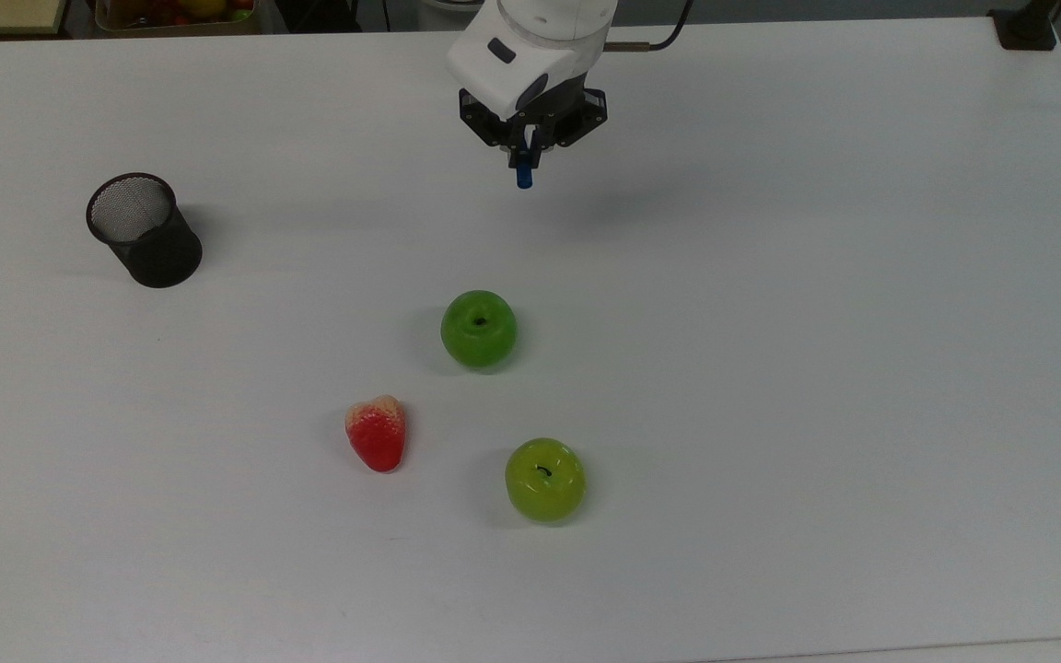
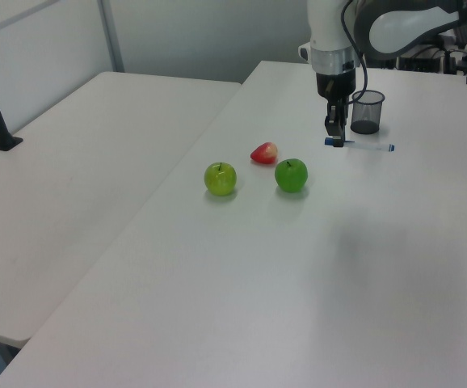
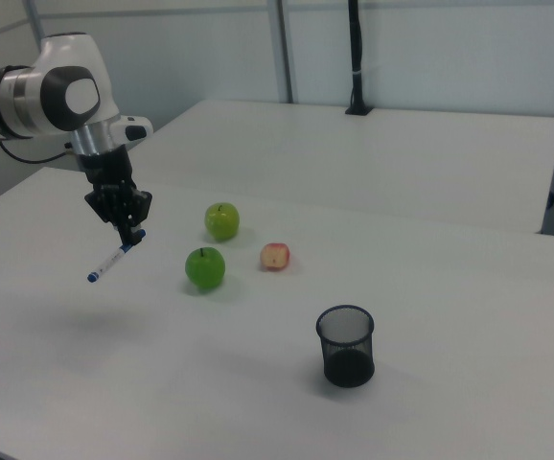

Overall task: Place marker
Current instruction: 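Lift the marker upright off the table, then carry the marker over the black mesh pencil cup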

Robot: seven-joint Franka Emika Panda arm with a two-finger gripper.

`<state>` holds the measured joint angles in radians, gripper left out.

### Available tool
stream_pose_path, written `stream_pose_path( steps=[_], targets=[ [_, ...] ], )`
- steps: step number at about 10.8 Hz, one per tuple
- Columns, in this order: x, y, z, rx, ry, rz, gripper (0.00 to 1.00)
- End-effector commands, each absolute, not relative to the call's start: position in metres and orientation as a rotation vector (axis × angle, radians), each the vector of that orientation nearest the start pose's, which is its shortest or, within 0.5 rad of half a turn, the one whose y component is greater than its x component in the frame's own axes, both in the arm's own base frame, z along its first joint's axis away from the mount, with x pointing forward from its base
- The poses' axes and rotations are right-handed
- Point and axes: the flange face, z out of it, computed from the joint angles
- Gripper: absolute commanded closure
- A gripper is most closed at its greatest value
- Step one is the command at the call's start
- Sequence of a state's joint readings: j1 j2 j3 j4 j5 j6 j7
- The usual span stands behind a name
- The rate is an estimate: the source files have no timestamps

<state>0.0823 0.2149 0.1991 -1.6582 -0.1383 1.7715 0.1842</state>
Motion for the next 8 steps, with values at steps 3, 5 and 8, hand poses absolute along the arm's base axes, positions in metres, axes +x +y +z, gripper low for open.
stream_pose_path(
  steps=[3, 5, 8],
  targets=[
    [0.616, 0.048, 0.491, -3.264, -0.031, 0.101, 0.94],
    [0.619, -0.011, 0.491, -3.269, -0.001, 0.107, 0.94],
    [0.623, -0.09, 0.493, -3.251, 0.043, 0.002, 0.94]
  ],
)
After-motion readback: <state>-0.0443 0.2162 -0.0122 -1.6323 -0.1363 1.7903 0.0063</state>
